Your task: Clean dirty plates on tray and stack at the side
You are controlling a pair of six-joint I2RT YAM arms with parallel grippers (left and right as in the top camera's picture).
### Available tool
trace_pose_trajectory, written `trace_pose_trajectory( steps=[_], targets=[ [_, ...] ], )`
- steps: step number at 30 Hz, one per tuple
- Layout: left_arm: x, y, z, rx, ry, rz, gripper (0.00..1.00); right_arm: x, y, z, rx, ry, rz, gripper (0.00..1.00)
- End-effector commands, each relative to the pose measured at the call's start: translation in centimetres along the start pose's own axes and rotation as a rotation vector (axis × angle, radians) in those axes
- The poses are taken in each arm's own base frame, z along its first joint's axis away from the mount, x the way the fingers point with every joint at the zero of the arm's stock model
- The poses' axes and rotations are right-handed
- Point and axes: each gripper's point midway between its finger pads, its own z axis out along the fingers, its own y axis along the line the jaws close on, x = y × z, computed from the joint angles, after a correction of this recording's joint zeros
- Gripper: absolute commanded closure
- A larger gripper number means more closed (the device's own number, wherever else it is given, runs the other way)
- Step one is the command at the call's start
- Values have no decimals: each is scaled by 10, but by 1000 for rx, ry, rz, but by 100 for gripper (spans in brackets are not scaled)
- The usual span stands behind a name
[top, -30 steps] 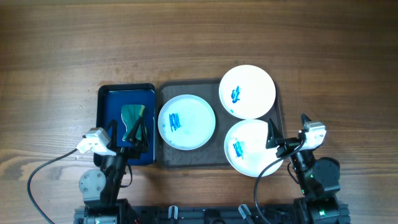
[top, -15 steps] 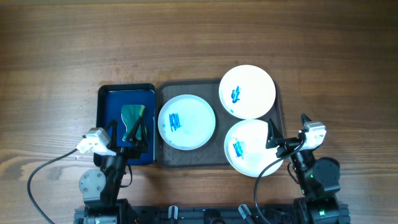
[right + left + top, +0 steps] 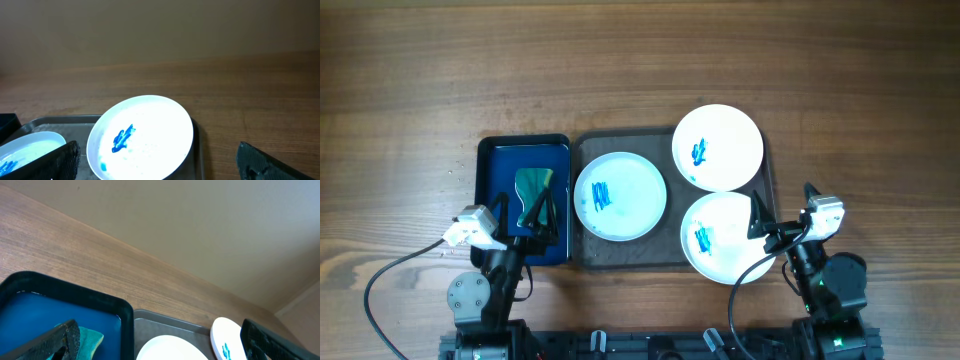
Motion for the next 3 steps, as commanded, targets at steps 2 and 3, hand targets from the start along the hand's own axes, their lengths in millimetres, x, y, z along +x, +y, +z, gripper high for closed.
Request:
trace_pose_trajectory(
  steps=[2,3],
  targets=[
    [0,2,-1,-9,-5,-6,0,-2,-4,0,22,-11,-11,0],
    [0,2,-1,-9,-4,-6,0,-2,-4,0,22,-11,-11,0]
  ],
)
